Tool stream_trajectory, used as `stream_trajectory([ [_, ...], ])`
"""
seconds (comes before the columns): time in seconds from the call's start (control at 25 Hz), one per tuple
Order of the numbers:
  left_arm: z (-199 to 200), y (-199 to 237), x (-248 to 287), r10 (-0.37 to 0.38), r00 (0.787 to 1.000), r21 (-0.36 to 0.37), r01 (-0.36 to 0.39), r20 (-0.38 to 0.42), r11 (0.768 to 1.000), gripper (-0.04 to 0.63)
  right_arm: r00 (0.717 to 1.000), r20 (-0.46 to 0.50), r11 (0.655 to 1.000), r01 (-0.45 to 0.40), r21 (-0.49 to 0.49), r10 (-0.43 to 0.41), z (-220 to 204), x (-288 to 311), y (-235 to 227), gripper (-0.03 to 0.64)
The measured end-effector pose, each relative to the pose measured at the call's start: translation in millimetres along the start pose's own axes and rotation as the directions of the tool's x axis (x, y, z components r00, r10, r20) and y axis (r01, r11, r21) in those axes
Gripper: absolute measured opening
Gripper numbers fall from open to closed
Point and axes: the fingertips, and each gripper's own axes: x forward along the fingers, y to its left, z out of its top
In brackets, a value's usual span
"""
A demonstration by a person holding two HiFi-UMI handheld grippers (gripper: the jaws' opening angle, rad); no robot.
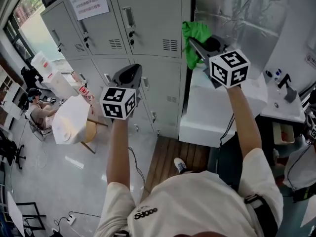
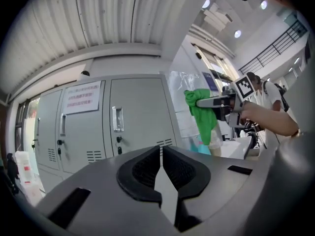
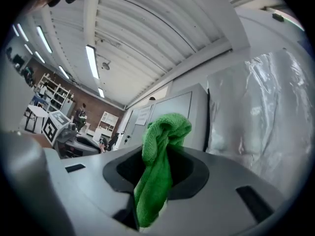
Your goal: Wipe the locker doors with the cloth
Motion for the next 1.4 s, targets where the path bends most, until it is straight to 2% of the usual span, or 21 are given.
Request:
stream_trajectory([
  [0.2, 29, 21, 29, 0.0, 1.0, 0.066, -0.001, 0.017, 0.998, 0.032, 0.997, 0.073, 0.983, -0.02, -0.18, 0.034, 68, 46, -19, 0.104],
  [0.44, 64, 42, 51, 0.001, 0.999, 0.11, -0.006, 0.042, 0.994, 0.032, 0.995, 0.097, 0.897, 0.055, -0.439, -0.014, 130, 98, -51, 0.104],
  [0.52, 77, 47, 52, -0.002, 0.998, 0.115, -0.005, 0.06, 0.993, 0.032, 0.994, 0.083, 0.831, 0.104, -0.547, -0.07, 141, 110, -60, 0.104],
  [0.6, 90, 47, 51, -0.027, 0.995, 0.098, 0.018, 0.094, 0.995, 0.032, 0.987, 0.054, 0.744, 0.149, -0.651, -0.151, 147, 121, -72, 0.104],
  [0.76, 108, 45, 46, -0.08, 0.981, 0.037, 0.074, 0.174, 0.997, 0.032, 0.968, 0.057, 0.634, 0.203, -0.746, -0.243, 164, 135, -88, 0.104],
  [0.88, 106, 43, 45, -0.085, 0.981, 0.039, 0.08, 0.173, 0.996, 0.032, 0.958, 0.083, 0.53, 0.223, -0.818, -0.275, 168, 146, -90, 0.104],
  [0.92, 105, 43, 44, -0.087, 0.982, 0.036, 0.082, 0.169, 0.996, 0.031, 0.957, 0.078, 0.519, 0.219, -0.826, -0.28, 167, 150, -91, 0.104],
  [1.08, 96, 49, 42, -0.079, 0.983, 0.009, 0.079, 0.163, 0.997, 0.031, 0.954, 0.08, 0.572, 0.24, -0.785, -0.291, 166, 156, -94, 0.104],
  [1.16, 91, 51, 42, -0.078, 0.984, -0.003, 0.08, 0.162, 0.997, 0.031, 0.955, 0.088, 0.579, 0.244, -0.778, -0.285, 159, 156, -91, 0.104],
  [1.28, 82, 50, 43, -0.088, 0.985, -0.016, 0.092, 0.148, 0.996, 0.031, 0.965, 0.058, 0.602, 0.205, -0.772, -0.254, 133, 156, -82, 0.104],
  [1.4, 71, 49, 45, -0.096, 0.987, -0.036, 0.101, 0.131, 0.994, 0.032, 0.969, 0.014, 0.599, 0.163, -0.784, -0.246, 102, 154, -71, 0.104],
])
